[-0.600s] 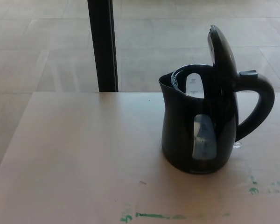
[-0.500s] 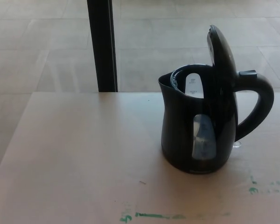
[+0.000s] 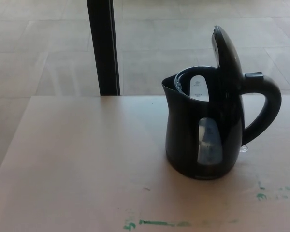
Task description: The robot uses its right hand to push down on the lid of a kettle kept in the middle of the desk to close it
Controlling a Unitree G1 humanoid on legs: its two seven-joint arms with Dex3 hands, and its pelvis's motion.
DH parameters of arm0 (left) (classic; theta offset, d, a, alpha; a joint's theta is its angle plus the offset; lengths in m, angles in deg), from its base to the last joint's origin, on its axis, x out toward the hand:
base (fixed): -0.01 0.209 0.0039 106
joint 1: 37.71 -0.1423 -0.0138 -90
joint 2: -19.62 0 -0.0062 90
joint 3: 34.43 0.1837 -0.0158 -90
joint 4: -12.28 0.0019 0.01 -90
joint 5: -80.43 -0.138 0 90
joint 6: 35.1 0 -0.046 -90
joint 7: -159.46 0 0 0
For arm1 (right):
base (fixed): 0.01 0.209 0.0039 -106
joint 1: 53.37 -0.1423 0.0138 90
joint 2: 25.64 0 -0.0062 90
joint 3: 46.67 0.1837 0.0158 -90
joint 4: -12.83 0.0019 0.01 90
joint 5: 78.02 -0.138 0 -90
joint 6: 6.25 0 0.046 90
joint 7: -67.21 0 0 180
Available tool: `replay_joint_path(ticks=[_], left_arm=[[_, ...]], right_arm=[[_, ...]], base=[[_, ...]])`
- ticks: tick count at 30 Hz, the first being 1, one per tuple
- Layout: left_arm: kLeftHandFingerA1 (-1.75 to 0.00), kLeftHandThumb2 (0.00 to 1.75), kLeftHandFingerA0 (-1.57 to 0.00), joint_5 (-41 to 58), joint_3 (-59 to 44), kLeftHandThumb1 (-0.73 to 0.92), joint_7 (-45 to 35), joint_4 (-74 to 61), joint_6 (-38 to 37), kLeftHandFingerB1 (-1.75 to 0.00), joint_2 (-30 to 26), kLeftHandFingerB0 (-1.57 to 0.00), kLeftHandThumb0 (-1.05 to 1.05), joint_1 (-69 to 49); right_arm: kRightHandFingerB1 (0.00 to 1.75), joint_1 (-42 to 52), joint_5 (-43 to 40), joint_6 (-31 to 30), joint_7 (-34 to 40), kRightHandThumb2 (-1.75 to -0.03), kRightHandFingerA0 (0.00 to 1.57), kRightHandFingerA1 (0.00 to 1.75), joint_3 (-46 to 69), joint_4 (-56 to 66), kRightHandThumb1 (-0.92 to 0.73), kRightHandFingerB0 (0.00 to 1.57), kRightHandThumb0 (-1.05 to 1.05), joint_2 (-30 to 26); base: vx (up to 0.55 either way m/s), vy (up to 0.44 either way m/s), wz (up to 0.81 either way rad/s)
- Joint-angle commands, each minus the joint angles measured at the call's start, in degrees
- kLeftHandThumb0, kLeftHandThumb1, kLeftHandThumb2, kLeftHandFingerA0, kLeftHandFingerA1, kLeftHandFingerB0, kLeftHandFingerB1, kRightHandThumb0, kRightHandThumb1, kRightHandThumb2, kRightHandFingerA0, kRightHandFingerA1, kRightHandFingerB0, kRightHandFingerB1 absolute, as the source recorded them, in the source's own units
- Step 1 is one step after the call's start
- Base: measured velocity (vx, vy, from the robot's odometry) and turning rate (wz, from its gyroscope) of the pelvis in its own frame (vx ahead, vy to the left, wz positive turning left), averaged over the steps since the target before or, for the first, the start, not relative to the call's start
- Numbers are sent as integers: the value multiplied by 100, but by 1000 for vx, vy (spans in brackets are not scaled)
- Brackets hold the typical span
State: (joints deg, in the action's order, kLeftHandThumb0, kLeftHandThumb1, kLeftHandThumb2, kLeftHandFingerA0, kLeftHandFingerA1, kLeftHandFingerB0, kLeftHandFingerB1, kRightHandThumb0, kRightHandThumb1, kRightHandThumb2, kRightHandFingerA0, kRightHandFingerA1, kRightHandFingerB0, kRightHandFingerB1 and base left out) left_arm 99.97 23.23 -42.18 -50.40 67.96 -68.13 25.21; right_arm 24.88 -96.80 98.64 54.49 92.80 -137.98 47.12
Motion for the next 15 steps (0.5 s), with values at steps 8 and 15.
replay_joint_path(ticks=[8,15], left_arm=[[-65,65,-69,282,-63,81,-104,3,298,-61,-58,-59,-94,24],[-64,65,-69,317,-71,81,-159,-88,281,-60,-100,-60,-93,-77]], right_arm=[[62,-1387,153,156,-127,-71,30,81,-1329,2475,-92,14,-96,-189],[47,-1335,162,-1137,11,-119,19,56,-2211,4687,-79,8,-88,-153]], base=[[0,0,0],[0,0,0]])
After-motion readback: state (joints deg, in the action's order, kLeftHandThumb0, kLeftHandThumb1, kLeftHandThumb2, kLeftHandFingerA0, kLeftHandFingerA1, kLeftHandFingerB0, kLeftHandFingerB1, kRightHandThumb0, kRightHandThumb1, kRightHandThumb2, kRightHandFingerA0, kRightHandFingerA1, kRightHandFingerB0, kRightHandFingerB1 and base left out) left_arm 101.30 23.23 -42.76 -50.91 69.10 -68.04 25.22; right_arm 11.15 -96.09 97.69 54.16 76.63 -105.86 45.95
